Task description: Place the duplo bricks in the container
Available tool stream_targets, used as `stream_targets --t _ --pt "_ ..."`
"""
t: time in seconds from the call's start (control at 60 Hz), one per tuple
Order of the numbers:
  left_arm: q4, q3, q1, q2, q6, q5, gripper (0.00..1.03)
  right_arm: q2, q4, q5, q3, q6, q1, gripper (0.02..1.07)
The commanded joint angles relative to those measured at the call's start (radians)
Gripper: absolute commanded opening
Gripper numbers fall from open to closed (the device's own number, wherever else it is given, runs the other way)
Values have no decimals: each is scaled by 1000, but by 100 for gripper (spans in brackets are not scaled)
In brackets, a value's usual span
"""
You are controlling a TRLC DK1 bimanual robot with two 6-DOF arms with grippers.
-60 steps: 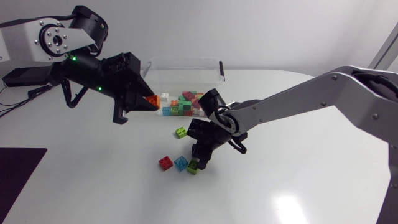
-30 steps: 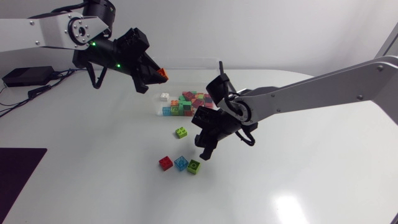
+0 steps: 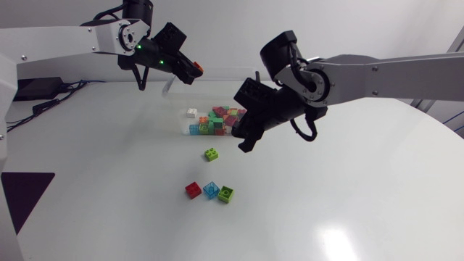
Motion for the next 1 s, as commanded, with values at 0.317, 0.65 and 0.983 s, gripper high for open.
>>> stream_targets --t 0.317,0.65,0.983 --pt "437 -445 74 -372 -200 -156 99 21 70 -4 162 145 -50 31" --pt "414 -685 106 -648 -244 -147 99 140 184 -1 317 254 -84 31" --pt "316 -874 80 -786 -150 -70 99 288 279 57 441 311 -82 31"
